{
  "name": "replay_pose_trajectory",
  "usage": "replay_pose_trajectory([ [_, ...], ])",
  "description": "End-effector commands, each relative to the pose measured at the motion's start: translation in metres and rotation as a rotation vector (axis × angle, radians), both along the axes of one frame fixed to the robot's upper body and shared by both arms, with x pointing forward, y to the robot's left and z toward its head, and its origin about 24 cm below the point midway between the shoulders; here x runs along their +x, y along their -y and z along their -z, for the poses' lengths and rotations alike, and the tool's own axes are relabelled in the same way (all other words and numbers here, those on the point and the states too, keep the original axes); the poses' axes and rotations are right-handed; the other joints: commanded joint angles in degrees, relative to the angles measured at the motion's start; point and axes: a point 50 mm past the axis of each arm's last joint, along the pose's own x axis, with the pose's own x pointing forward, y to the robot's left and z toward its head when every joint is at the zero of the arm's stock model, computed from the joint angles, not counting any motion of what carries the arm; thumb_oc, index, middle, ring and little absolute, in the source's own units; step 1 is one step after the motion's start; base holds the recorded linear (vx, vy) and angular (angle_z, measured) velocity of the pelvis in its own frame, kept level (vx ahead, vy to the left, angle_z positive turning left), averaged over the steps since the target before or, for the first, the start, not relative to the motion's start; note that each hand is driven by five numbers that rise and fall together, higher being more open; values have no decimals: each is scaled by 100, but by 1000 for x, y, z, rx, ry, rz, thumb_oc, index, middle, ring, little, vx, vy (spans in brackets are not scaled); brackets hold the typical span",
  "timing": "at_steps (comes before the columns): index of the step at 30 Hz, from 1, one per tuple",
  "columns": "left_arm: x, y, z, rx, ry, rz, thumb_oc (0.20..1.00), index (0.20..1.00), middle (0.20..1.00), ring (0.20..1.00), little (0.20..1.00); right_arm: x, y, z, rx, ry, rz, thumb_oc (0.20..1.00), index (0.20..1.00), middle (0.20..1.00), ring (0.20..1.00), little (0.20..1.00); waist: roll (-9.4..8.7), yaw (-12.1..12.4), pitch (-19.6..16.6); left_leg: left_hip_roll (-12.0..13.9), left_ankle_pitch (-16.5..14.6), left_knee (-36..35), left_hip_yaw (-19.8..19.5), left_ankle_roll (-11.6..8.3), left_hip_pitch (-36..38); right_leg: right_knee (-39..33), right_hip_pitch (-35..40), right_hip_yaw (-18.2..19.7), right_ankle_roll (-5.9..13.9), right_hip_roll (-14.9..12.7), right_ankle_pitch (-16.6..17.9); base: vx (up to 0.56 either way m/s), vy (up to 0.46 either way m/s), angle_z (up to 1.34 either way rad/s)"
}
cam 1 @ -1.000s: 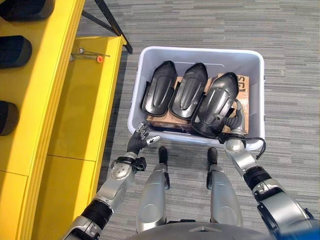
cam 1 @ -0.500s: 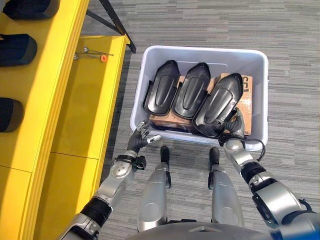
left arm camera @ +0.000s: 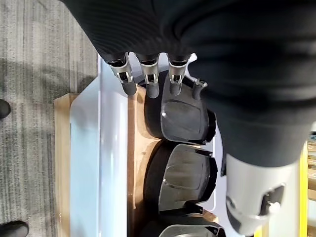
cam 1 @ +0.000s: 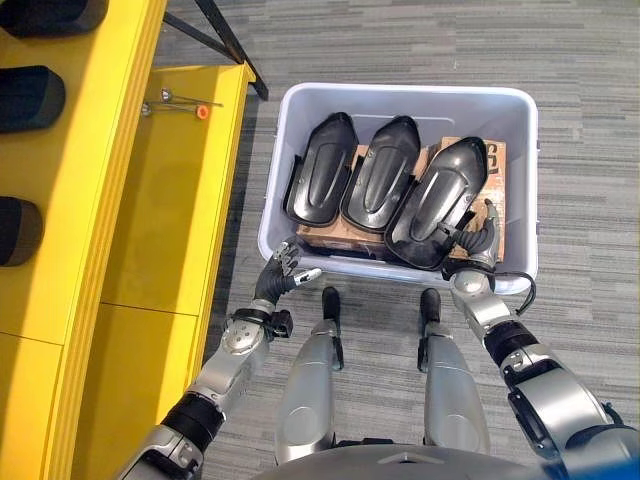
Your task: Move parts from the plastic box to the shelf.
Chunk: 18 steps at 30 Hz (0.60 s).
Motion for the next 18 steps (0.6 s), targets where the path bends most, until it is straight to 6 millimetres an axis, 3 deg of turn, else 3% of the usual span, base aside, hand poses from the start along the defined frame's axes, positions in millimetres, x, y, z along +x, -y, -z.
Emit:
replay_pose_trajectory([
  [1, -8, 4, -6, 3, 55, 28, 1000, 1000, 1000, 1000, 1000, -3, 11, -18, -38, 123, 44, 1000, 1000, 1000, 1000, 1000, -79, -22, -52, 1, -570, 605, 64, -6, -74, 345, -146, 30, 343, -481, 85, 0, 0, 0],
  [7, -8, 4, -7, 0, 59, 30, 1000, 1000, 1000, 1000, 1000, -5, 16, -16, -39, 117, 80, 1000, 1000, 1000, 1000, 1000, -78, -25, -47, -15, -596, 641, 62, 4, -112, 352, -177, 35, 347, -492, 96, 0, 0, 0],
  [18, -9, 3, -7, 0, 55, 34, 1000, 1000, 1000, 1000, 1000, -5, 20, 6, 0, -6, 122, 1000, 1000, 1000, 1000, 1000, -37, 8, -19, -41, -618, 721, 58, 16, -202, 372, -229, 50, 353, -512, 105, 0, 0, 0],
])
